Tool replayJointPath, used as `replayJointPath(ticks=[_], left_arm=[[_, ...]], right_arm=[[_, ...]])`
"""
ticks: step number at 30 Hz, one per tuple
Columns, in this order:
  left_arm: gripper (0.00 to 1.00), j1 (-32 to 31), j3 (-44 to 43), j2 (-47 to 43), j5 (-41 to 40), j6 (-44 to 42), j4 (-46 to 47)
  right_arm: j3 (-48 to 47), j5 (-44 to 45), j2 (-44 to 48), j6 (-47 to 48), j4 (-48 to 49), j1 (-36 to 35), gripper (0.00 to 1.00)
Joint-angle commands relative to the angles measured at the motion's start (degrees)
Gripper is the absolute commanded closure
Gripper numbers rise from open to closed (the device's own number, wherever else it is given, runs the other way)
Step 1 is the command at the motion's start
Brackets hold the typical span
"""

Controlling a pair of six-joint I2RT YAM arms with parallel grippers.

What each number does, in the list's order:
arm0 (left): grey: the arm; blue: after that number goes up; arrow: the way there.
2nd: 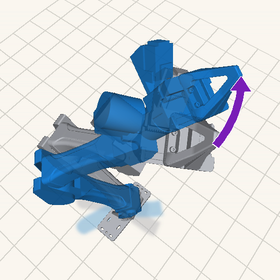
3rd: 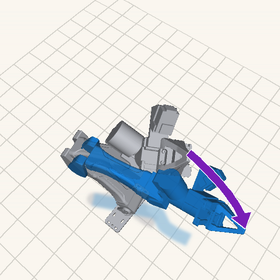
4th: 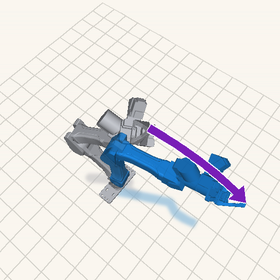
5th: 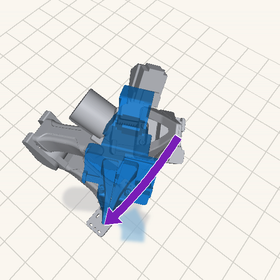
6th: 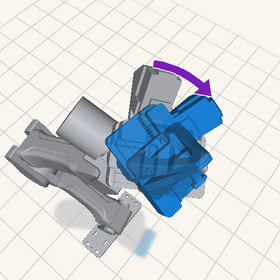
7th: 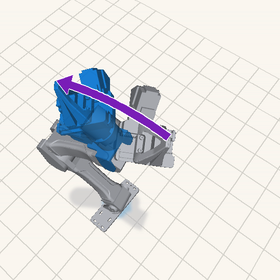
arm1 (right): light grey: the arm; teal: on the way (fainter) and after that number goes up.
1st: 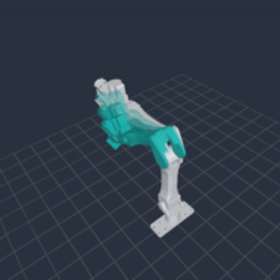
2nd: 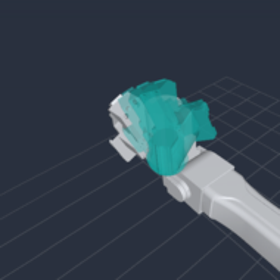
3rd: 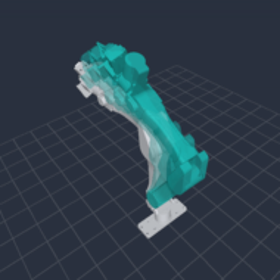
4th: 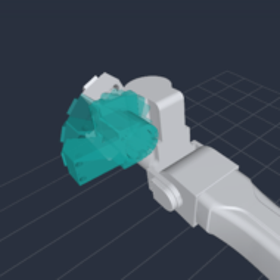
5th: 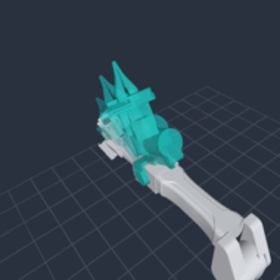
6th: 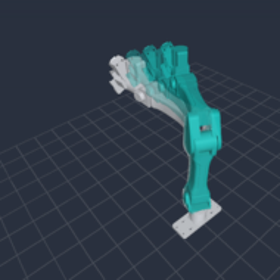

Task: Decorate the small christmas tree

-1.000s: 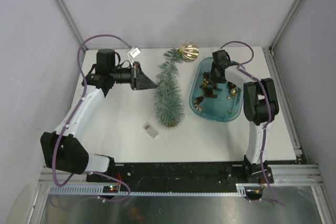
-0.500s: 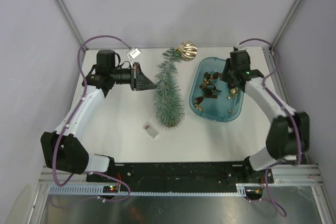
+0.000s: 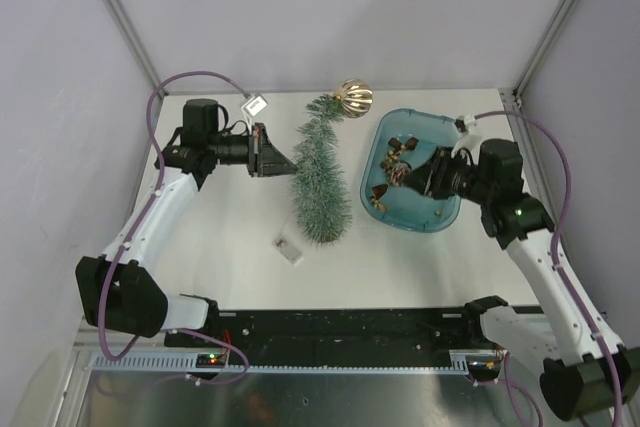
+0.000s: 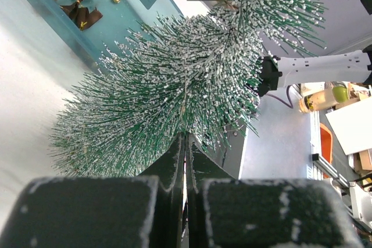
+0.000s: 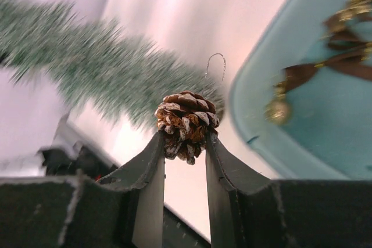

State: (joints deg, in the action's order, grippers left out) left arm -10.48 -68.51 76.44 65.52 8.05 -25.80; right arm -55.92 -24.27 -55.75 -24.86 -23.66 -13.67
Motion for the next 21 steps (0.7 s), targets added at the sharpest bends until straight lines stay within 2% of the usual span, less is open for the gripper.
replayJointPath(ticks=[1,7,10,14,21], left_arm=[[1.0,0.28,0.43,-2.22,1.6,0.16,0.23],[1.0,0.29,-0.17,-2.19,1.81,0.58,0.24],[1.0,0.26,-0.51,-2.2,1.76,0.76,0.26],[1.0,0.25,-0.62,-2.3,1.74,0.83,0.24],[1.0,0.2,-0.58,-2.33,2.01,0.66,0.27]], right_arm=[[3.7,-18.26,6.89,-1.67,3.72,-2.8,0.75],[10.8,-23.96,10.01,-5.68,12.34,-11.22,0.7],[14.54,-25.68,8.4,-8.97,22.71,-16.81,0.67],[15.51,-26.28,5.24,-9.91,30.21,-20.67,0.65],[15.59,-22.19,0.39,-6.77,32.07,-23.34,0.67]])
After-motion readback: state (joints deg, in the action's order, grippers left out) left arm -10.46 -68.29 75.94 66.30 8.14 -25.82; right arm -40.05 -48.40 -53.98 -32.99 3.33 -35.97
